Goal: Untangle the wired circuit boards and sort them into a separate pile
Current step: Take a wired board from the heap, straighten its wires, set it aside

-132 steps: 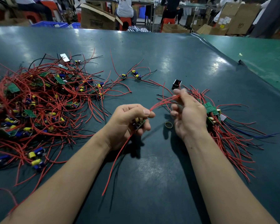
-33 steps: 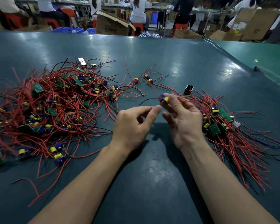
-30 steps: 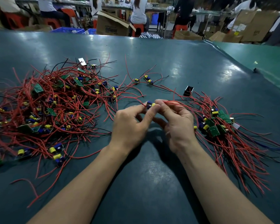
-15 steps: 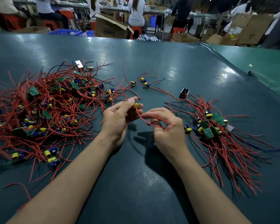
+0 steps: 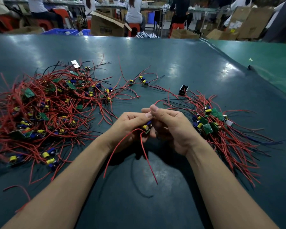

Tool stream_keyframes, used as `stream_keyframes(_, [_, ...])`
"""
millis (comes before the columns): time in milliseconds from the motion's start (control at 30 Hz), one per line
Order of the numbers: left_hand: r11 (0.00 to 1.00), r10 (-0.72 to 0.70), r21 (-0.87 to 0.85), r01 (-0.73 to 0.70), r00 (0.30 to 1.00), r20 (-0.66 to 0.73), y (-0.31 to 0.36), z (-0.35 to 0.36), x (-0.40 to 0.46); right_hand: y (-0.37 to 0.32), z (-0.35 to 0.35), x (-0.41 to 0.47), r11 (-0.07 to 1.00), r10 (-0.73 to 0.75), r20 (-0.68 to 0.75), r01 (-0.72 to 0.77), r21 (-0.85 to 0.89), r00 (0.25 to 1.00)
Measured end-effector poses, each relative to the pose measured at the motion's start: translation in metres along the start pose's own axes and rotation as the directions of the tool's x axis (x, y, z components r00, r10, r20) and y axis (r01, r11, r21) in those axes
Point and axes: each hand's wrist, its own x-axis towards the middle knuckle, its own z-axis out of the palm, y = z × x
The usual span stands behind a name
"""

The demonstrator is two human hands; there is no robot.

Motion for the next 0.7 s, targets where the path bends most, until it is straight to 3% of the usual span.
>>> stream_keyframes(100, [1.0,-0.013,0.012,0.013,0.999,0.035,-0.001,0.0,0.0,0.001,-0.003,0.001,0.998,-0.003,-0.043,0.006,0.064,0.999])
stream_keyframes(267, [0.997,0.033,0.07,-0.027,0.996,-0.081,-0.006,0.003,0.003,0.008,0.002,0.013,0.997,-0.064,-0.273,0.074,0.028,0.96])
stream_keyframes(533, [0.988,0.037,0.151,-0.027,0.997,-0.063,-0.004,0.003,0.005,0.012,-0.005,0.021,0.949,-0.315,-0.518,0.259,-0.181,0.795])
stream_keyframes(633, [0.989,0.034,0.145,-0.027,0.998,-0.047,-0.004,0.002,0.006,0.013,-0.005,0.023,0.887,-0.455,-0.551,0.301,-0.35,0.7])
stream_keyframes(700, [0.989,0.03,0.143,-0.025,0.999,-0.03,-0.005,0.001,0.006,0.012,-0.004,0.024,0.884,-0.465,-0.571,0.317,-0.344,0.676])
